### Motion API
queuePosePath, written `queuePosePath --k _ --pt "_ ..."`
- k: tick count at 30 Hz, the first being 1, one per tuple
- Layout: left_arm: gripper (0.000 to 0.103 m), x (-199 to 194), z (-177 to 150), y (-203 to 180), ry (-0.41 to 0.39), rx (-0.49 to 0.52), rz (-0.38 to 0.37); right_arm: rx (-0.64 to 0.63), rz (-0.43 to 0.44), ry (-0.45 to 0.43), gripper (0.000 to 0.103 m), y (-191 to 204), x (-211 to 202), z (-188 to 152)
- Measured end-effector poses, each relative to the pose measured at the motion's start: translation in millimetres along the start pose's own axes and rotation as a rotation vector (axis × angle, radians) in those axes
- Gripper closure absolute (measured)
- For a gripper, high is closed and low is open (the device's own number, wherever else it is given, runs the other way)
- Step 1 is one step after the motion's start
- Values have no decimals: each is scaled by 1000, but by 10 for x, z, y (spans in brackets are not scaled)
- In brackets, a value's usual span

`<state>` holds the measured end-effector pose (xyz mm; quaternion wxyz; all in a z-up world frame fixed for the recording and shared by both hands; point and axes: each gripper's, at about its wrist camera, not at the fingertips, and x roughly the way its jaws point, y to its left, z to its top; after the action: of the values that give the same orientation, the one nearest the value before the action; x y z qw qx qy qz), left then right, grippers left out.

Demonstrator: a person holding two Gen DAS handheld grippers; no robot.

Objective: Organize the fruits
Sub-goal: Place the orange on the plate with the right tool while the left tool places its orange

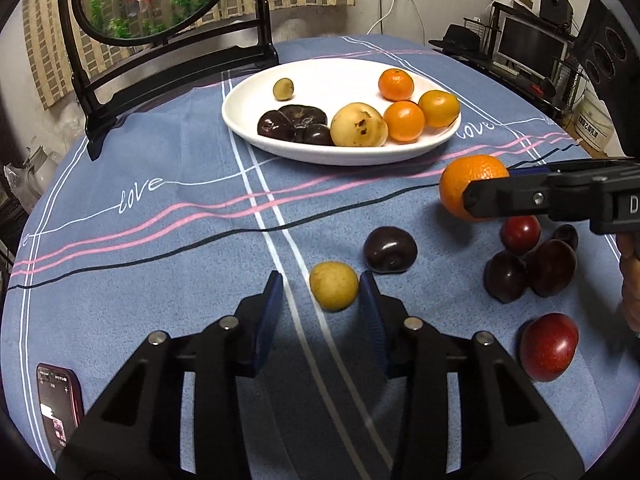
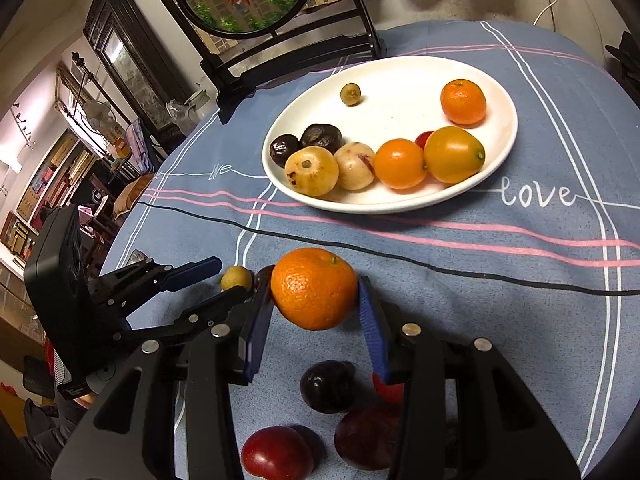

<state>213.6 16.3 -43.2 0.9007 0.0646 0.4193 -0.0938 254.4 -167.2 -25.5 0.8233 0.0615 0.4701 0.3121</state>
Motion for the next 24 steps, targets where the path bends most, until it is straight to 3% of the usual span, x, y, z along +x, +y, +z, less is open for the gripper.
queuePosePath --k 2,7,19,24 --pt "63 12 -1 -11 -1 3 2 1 0 1 60 1 4 -4" --pt "77 61 -9 -65 14 20 1 -2 -4 1 60 12 -8 -7" --pt "77 35 -10 -68 7 16 7 -9 9 -14 60 31 -45 -3" --pt "77 -119 65 32 -46 -64 -57 -10 30 -71 60 17 -181 54"
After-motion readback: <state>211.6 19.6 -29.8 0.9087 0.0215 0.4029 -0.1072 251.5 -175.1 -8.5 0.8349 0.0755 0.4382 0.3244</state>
